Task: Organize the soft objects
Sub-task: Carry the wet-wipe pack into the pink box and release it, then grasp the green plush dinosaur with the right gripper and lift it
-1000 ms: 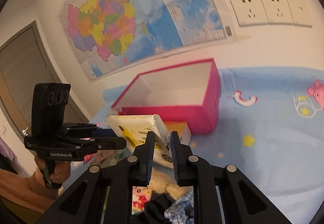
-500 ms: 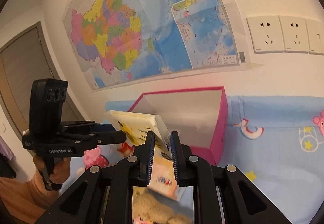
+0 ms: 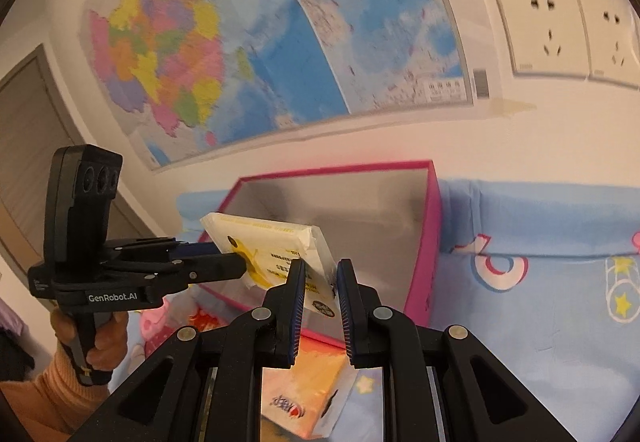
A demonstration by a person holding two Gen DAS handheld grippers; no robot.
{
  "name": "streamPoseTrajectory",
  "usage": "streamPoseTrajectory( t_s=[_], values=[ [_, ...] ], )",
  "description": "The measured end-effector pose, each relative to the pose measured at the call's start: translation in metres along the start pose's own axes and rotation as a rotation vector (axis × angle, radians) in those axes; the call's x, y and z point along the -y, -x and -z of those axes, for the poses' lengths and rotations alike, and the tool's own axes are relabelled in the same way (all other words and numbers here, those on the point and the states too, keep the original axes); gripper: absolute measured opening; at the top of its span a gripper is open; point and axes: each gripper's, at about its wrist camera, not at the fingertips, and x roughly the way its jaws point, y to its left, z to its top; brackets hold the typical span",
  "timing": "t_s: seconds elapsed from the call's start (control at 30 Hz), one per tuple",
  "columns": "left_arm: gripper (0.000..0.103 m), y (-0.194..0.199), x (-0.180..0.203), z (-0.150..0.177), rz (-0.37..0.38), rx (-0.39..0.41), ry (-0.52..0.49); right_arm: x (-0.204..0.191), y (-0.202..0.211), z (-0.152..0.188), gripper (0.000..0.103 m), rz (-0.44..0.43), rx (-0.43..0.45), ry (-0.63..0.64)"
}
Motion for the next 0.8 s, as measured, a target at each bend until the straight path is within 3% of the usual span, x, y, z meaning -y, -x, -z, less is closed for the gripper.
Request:
streamPoseTrajectory(
  t_s=[0.2,0.33,0.63,0.8],
  values=[
    [0.036,-0.028,-0.007,-0.003,0.001,-0.065,0.038,0.009,-0.016,-0.003,0.02,0.069,-0.06,-0.03],
    [0.036,-0.029,-0.007,-0.007,-0.027,-0.043,0.042,0.004,-0.013,-0.003,0.035,0.136,-0.026,-0.005],
    [0.038,0.012,0.003,0.018,-0.044,0.072,-0.037,-0.016,0.012,0.013,0.045,0.065,0.015,0.052],
    [0.047,0.049,0.007,0.047,-0.016,0.16,-0.075,-0.027,0.034,0.034,0.046,-0.013,0.031,0.06]
  ],
)
